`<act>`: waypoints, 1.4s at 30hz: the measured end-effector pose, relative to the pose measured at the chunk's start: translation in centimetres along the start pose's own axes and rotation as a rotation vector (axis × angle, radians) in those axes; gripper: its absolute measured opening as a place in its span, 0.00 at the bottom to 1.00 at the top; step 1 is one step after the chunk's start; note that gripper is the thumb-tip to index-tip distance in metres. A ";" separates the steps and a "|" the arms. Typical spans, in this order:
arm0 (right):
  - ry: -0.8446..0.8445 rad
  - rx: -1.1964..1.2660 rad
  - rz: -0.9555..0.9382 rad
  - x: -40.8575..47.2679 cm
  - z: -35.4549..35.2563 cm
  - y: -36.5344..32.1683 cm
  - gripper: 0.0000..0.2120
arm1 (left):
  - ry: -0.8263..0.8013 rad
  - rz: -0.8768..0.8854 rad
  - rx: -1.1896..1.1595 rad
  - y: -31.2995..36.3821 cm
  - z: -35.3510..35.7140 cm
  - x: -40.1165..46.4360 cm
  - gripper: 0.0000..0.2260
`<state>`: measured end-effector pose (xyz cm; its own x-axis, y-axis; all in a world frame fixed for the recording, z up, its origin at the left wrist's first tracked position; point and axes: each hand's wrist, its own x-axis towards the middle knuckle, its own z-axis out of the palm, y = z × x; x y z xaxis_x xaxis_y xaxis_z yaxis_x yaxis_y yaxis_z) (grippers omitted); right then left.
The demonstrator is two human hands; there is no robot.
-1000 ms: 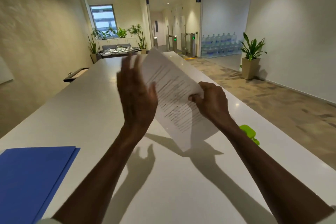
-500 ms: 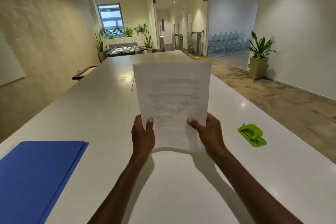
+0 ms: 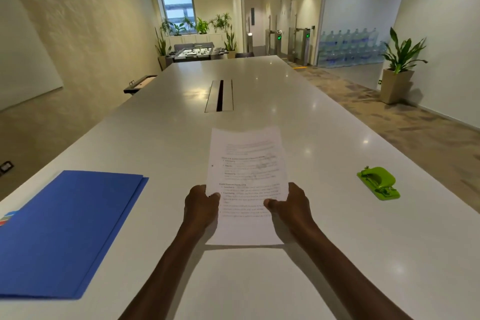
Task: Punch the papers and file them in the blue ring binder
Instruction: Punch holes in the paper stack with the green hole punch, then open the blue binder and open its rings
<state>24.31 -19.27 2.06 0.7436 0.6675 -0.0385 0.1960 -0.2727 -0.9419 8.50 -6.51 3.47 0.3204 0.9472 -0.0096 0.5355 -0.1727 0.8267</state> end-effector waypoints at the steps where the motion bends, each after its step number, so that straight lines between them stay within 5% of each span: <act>1: -0.022 -0.029 0.025 -0.4 0.6 0.4 0.19 | -0.009 -0.020 0.031 -0.6 -0.3 -0.1 0.07; 12: -0.023 -0.541 0.010 -1.6 3.3 -0.1 0.22 | 0.046 0.040 0.312 -3.6 -1.7 -0.6 0.11; 16: 0.048 -0.716 0.043 -2.1 3.6 -0.7 0.30 | 0.042 0.059 0.318 -5.4 -3.4 -0.4 0.24; 23: 0.230 -0.633 -0.182 -5.5 8.4 -4.4 0.26 | -0.007 0.163 0.190 -10.3 -15.1 0.5 0.22; 30: -0.075 -0.368 -0.406 -10.7 22.3 -9.1 0.10 | -0.139 0.463 0.198 -18.0 -27.7 1.2 0.33; 37: -0.322 -0.582 -0.486 -11.6 30.6 -9.3 0.14 | -0.435 0.590 0.537 -23.8 -32.7 2.2 0.51; 42: -0.320 -0.722 -0.486 -11.3 31.3 -9.0 0.20 | -0.428 0.654 0.588 -24.8 -32.7 2.5 0.46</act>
<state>-5.86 -2.62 0.56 0.2842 0.9519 0.1148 0.8709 -0.2062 -0.4461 -29.54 8.99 1.33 0.8872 0.4586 0.0511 0.4183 -0.8461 0.3303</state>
